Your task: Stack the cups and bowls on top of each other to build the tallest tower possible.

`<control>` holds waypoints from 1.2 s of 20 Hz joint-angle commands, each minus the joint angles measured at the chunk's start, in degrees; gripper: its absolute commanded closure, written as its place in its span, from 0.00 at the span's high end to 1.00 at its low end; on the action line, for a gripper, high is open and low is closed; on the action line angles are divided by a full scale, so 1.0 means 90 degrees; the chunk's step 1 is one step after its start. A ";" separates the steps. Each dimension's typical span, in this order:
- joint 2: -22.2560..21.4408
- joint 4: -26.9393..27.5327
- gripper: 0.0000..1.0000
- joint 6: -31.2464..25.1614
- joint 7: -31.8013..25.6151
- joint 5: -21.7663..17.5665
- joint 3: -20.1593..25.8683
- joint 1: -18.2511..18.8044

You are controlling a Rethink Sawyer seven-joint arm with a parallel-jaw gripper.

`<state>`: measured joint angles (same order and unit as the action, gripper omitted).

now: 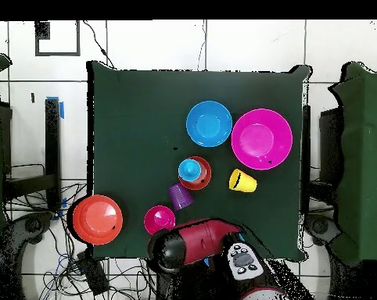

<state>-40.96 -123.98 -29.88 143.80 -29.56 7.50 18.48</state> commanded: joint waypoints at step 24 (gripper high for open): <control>0.2296 0.0460 1.00 0.3218 0.0871 0.0408 -0.1311 -0.1181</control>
<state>-29.02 -126.15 -8.57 143.80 -25.59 -0.84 10.57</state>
